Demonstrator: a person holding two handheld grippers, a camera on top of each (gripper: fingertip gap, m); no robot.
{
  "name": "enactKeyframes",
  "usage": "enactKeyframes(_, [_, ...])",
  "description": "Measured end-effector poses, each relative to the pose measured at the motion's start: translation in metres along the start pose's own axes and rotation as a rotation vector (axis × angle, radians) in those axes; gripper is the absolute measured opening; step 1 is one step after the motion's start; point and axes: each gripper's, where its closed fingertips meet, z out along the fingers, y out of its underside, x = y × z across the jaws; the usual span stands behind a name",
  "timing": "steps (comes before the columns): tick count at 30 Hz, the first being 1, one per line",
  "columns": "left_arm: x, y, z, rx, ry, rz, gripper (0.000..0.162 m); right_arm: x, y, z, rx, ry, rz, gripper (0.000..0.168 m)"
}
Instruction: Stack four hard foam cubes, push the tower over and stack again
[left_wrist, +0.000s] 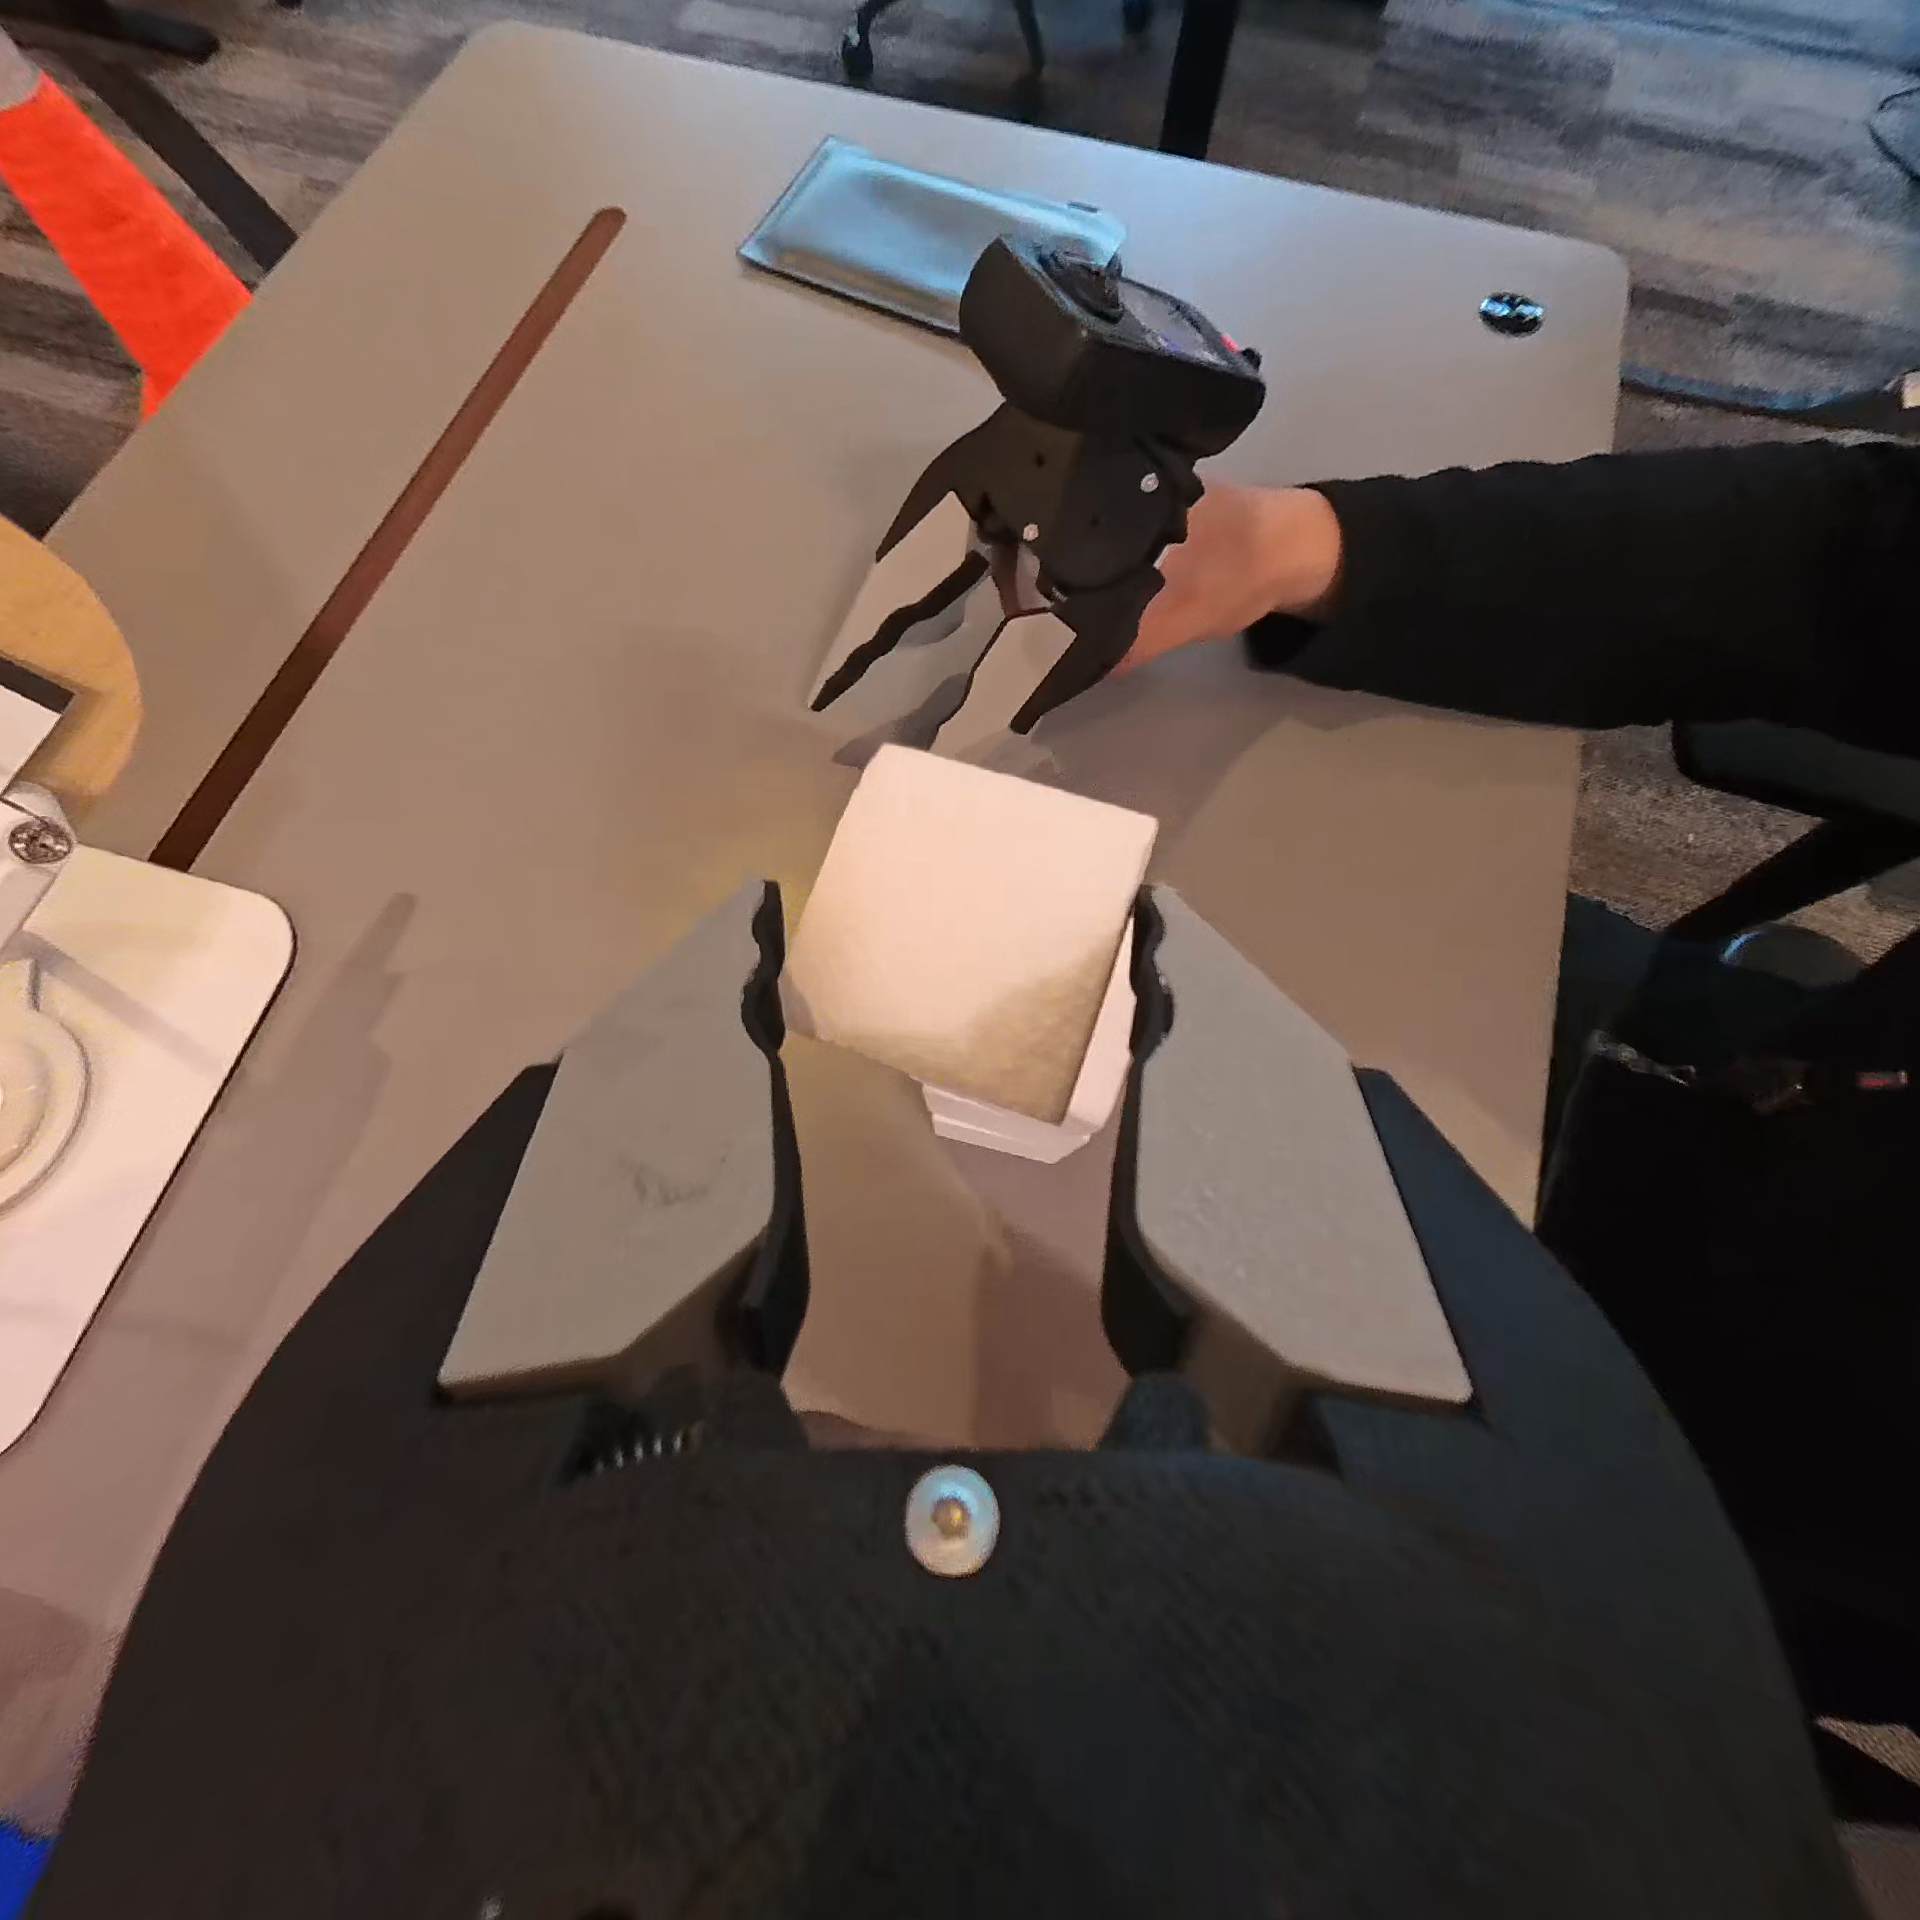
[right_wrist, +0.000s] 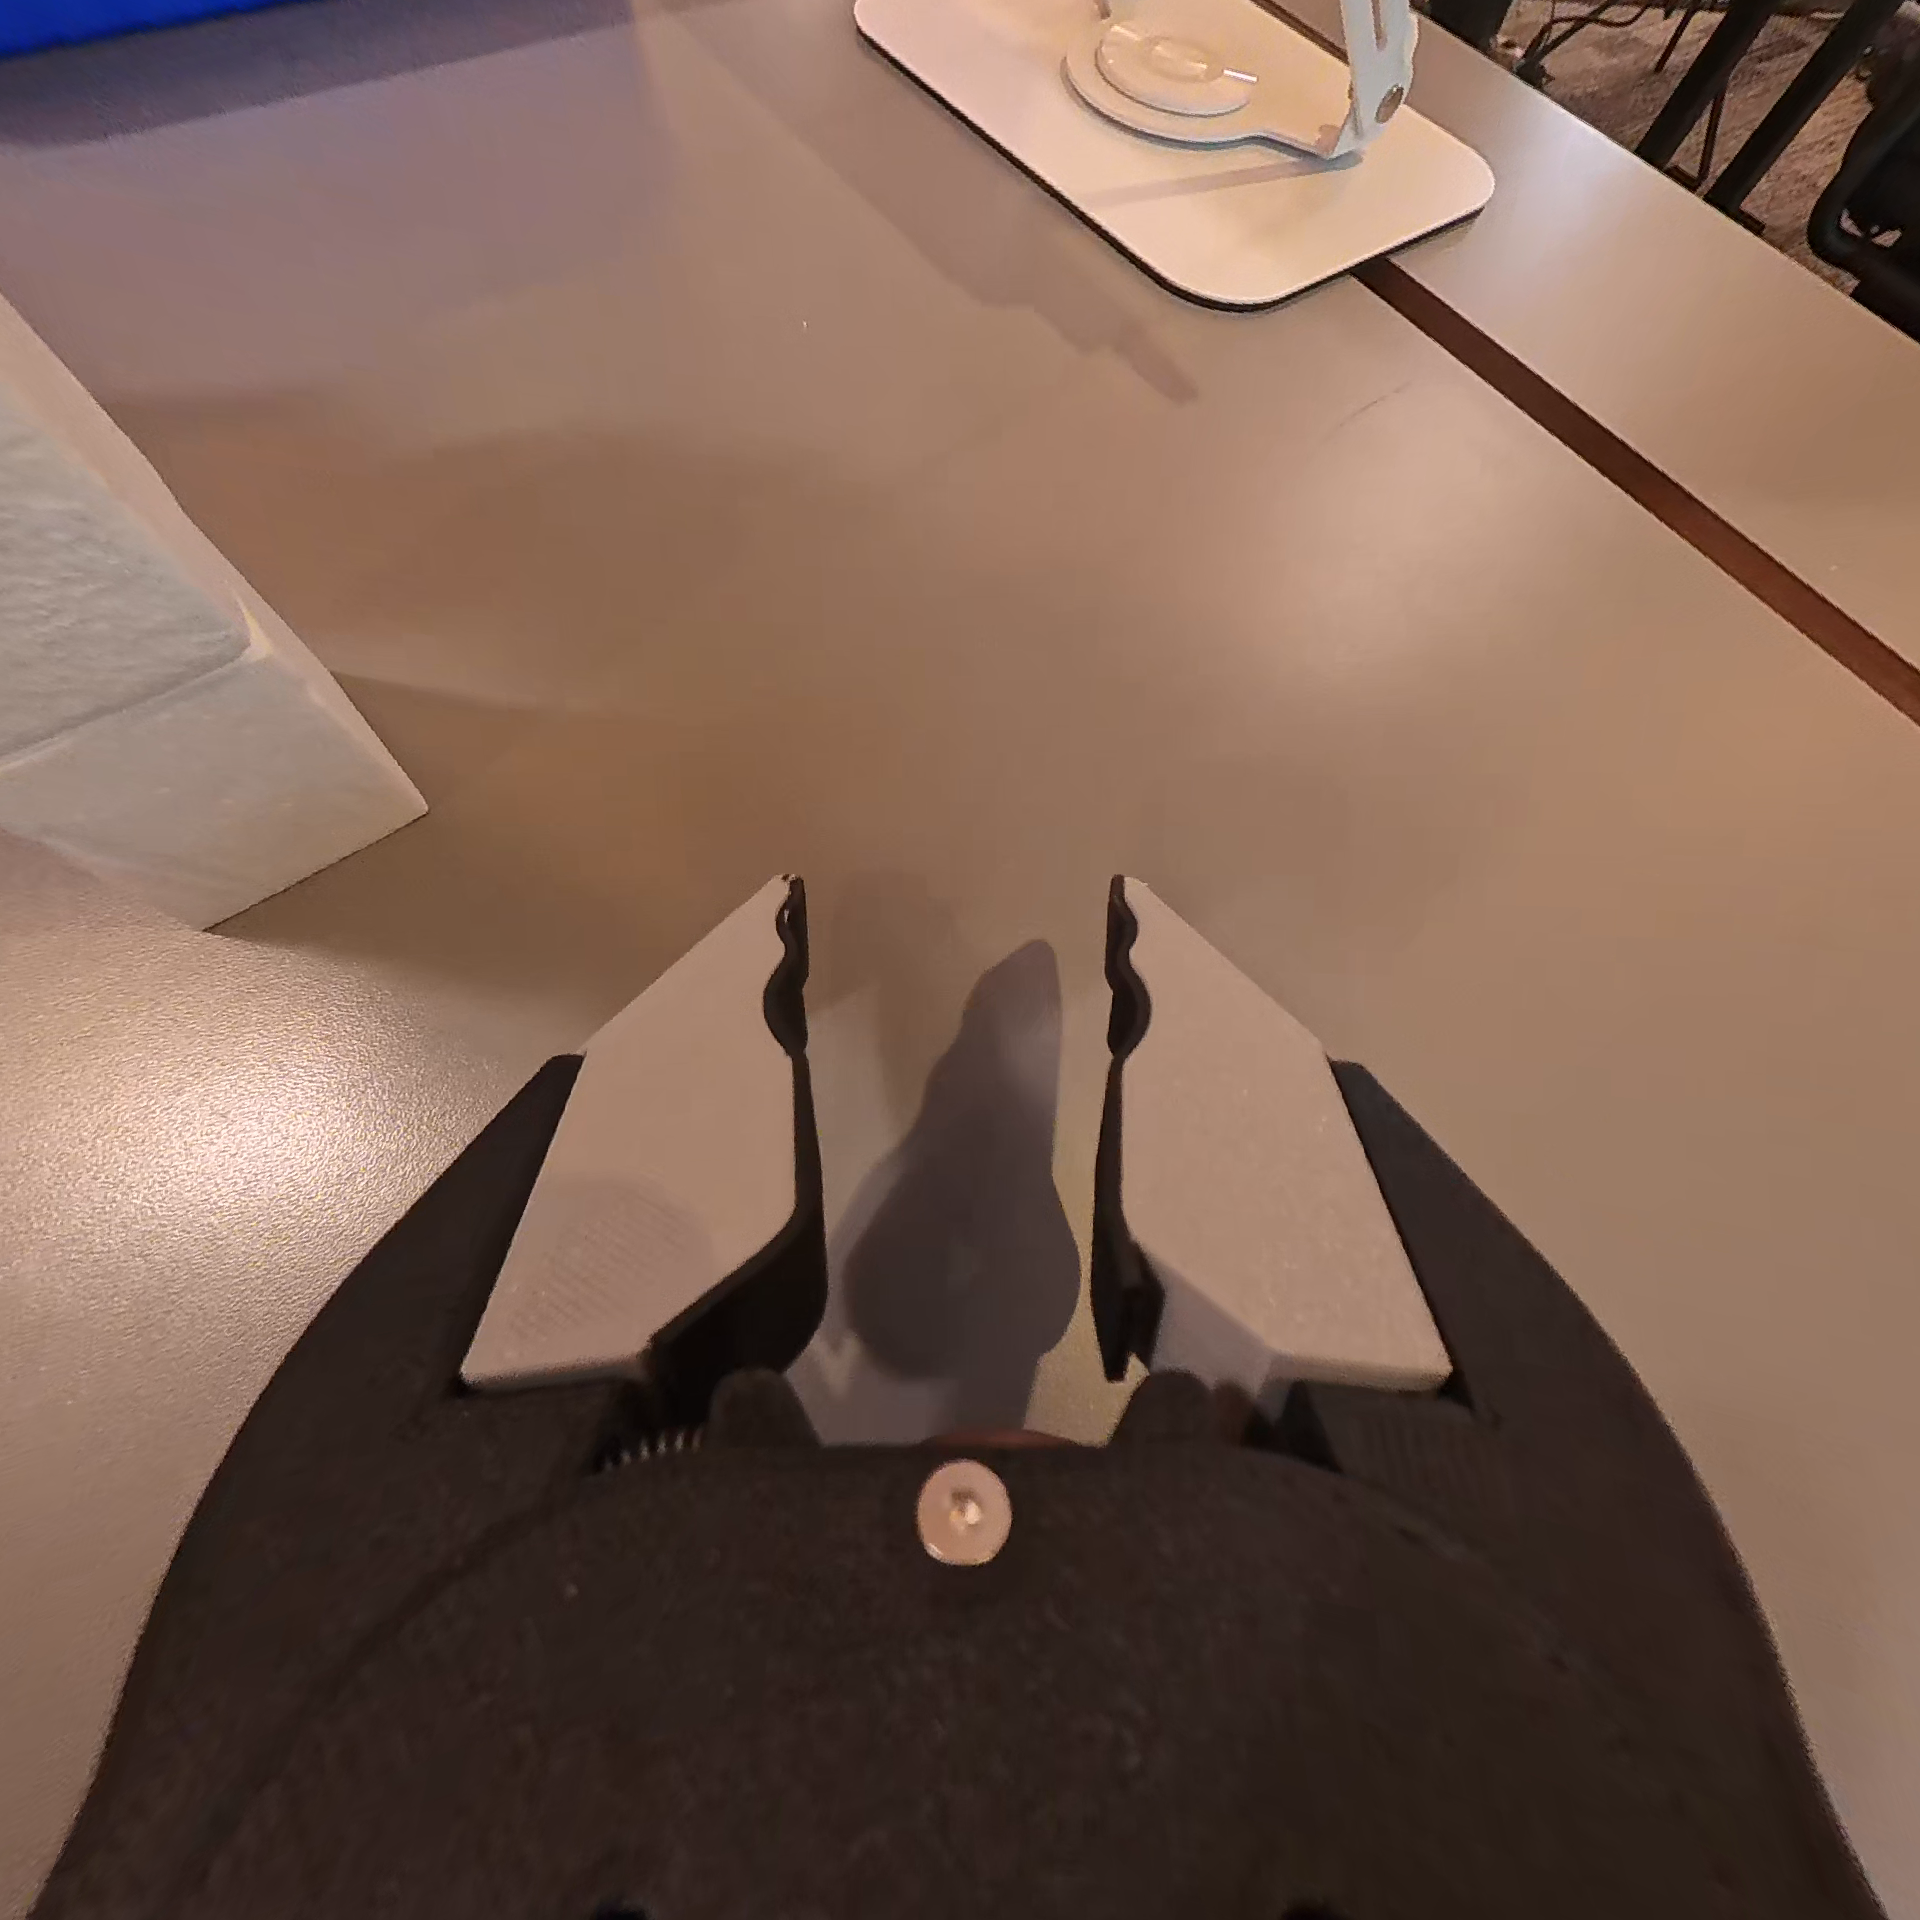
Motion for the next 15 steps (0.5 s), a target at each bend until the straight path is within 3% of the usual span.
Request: enactKeyframes(15, [0.007,0.005,0.012,-0.084,-0.077,-0.045,0.066,0.001,-0.001,-0.001,-0.001,0.006,-0.005,0.055])
